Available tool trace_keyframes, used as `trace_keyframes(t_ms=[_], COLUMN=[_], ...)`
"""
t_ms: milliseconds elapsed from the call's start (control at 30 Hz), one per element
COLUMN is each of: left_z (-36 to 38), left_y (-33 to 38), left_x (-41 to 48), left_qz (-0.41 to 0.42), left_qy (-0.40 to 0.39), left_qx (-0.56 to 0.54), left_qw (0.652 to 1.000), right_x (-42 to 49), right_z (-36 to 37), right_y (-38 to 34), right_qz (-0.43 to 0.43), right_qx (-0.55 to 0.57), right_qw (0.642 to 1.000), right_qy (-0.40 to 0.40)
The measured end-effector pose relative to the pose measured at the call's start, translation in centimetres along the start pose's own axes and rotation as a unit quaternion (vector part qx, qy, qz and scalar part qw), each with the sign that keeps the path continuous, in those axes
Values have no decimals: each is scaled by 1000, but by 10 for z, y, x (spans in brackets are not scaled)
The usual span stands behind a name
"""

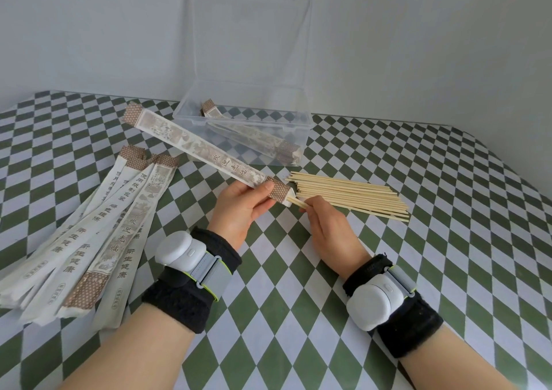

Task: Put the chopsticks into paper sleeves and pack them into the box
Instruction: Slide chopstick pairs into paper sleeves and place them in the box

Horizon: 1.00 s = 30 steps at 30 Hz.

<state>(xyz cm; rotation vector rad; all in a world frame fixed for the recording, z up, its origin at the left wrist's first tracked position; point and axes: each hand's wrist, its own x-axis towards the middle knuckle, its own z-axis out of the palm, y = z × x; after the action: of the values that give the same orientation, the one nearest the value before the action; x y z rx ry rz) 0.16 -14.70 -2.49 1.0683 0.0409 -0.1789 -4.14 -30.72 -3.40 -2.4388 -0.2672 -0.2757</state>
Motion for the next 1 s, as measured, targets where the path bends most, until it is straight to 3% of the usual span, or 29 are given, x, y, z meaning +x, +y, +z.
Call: trace_keyframes(t_ms=[267,533,800,1000], left_z=[-1,2,2,5], left_y=[4,2,4,6], left_x=[0,-2,-2,-6], left_qz=[-1,-1,-9,0], left_qy=[35,-19,-20,-54], left_qx=[-33,-1,-38,-3], left_qw=[999,1000,999,999], right_x=[1,0,-2,0], right_z=[-2,-2,-6,-6], right_y=[3,4,1,4], right_qz=[19,-10,-31,-32], right_qx=[85,95,191,224], right_qw=[994,994,981,974], right_qy=[64,53,-6,8])
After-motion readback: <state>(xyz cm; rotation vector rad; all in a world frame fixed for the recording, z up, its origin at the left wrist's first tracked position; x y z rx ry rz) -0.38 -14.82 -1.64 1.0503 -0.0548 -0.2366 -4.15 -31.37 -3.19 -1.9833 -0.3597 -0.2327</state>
